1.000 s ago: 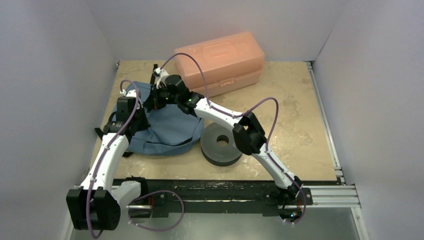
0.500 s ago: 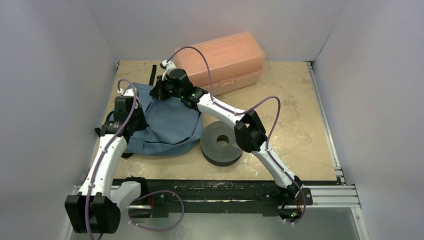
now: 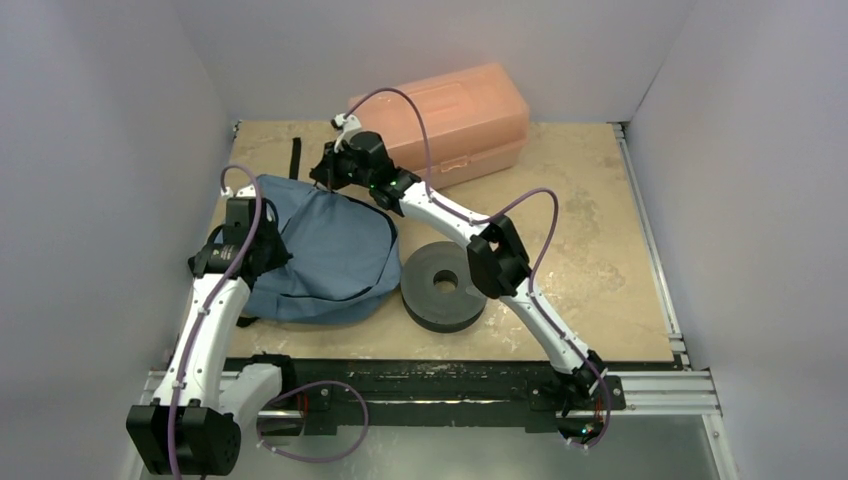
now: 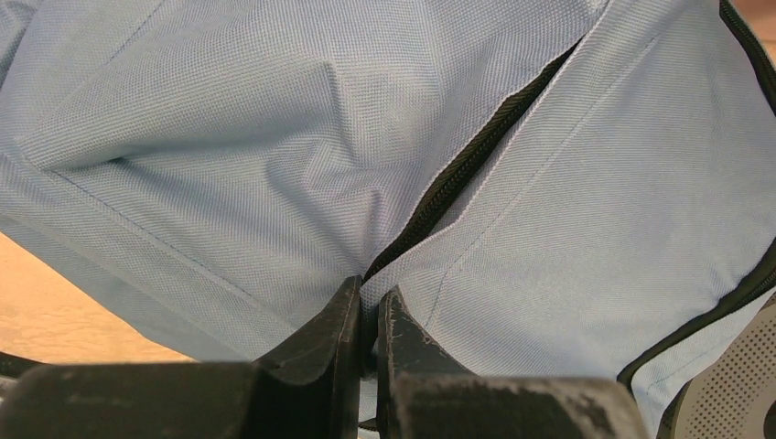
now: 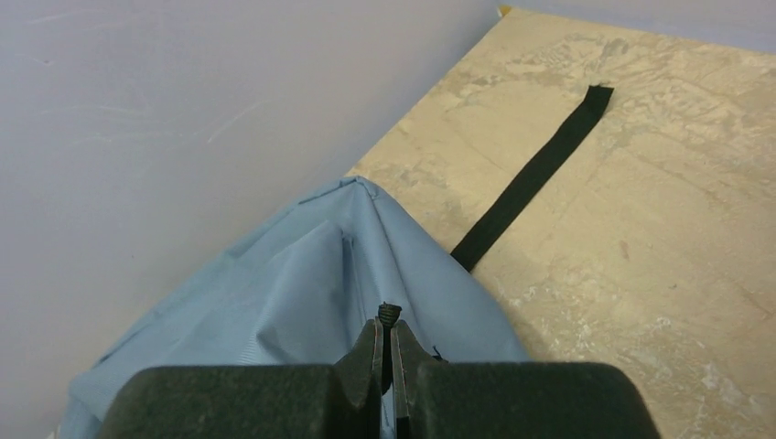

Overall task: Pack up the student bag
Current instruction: Zip the student bag at the center of the board, then reset both arms

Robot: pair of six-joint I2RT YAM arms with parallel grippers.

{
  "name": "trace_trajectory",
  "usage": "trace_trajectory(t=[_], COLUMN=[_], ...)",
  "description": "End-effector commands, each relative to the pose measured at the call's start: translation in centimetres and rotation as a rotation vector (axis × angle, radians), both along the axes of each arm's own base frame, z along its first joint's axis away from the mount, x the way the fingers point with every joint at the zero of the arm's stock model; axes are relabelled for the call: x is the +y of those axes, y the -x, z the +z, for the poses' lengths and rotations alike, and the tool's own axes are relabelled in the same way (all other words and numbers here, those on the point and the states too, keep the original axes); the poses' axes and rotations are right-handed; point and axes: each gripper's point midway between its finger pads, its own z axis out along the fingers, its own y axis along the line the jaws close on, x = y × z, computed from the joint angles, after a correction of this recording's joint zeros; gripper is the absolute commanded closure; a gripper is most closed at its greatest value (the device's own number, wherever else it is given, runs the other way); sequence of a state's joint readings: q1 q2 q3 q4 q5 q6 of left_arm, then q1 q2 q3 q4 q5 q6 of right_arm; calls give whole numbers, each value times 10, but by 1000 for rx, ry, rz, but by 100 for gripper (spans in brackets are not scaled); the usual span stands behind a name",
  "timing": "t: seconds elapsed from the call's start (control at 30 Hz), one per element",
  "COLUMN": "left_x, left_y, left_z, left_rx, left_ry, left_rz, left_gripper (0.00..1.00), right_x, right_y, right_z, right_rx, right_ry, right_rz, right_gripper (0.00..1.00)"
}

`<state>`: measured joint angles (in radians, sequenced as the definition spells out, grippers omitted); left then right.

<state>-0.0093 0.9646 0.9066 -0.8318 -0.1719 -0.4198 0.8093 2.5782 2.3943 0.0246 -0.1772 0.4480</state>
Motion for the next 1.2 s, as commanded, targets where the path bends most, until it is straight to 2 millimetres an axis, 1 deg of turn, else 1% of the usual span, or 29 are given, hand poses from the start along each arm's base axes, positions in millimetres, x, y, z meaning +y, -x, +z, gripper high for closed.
trace_trajectory(t=[0.0,0.07,0.1,0.13,0.17,0.23,0.27,0.3,0.37,0.43,0.47,0.5,0.57,0.6,0.63,0.73,0.83,0.87,0.9,0.97,1.0,1.03,1.07,1.1,1.17], left_x=[10,9,8,6,4,3,3,3,2,-2,-4,-9,-17,-23,-30,-54,-78,-85,-92,-102,-105,-106,-107,-106,-104], left_y=[31,28,26,25,24,24,24,24,23,22,20,18,16,14,13,9,11,14,17,31,37,44,50,56,67], left_z=[-10,-10,-9,-8,-7,-2,2,7,20,38,49,60,82,94,106,146,193,208,229,261,275,287,297,305,317], left_rx=[123,118,114,110,104,86,75,58,15,-45,-84,-122,-195,-235,-275,-420,-591,-645,-722,-842,-900,-954,-1001,-1043,-1111], left_ry=[-40,-36,-33,-29,-23,-15,-16,-15,-10,-2,5,15,41,59,84,173,249,271,287,311,315,312,308,299,282], left_rz=[35,25,17,6,-5,-8,-7,-6,-13,-35,-54,-82,-129,-153,-184,-282,-397,-432,-471,-535,-558,-573,-582,-585,-583], left_gripper=[100,100,100,98,91,71,59,52,44,42,41,41,41,41,41,41,41,41,41,40,40,40,40,40,38], right_x=[-67,-62,-61,-59,-59,-60,-63,-67,-82,-102,-112,-125,-146,-157,-166,-194,-226,-240,-259,-291,-306,-317,-331,-348,-374], right_y=[-86,-78,-73,-68,-62,-49,-42,-35,-22,-9,-1,11,31,42,54,92,121,126,128,139,148,156,165,177,194], right_z=[64,67,70,74,78,87,93,99,103,108,111,125,134,143,147,169,187,192,194,203,212,217,227,241,257], right_rx=[-224,-224,-223,-219,-213,-202,-200,-202,-177,-161,-159,-166,-161,-171,-174,-195,-196,-191,-187,-210,-236,-261,-289,-323,-360], right_ry=[-68,-73,-74,-73,-64,-31,-11,8,68,126,154,165,195,199,203,176,155,148,161,172,166,168,158,131,90], right_rz=[-228,-191,-173,-156,-140,-119,-110,-104,-112,-129,-134,-140,-144,-140,-136,-117,-156,-202,-276,-365,-391,-407,-428,-459,-517], right_gripper=[100,100,94,84,74,58,53,48,35,27,24,22,20,17,15,11,10,10,10,10,3,1,1,1,1])
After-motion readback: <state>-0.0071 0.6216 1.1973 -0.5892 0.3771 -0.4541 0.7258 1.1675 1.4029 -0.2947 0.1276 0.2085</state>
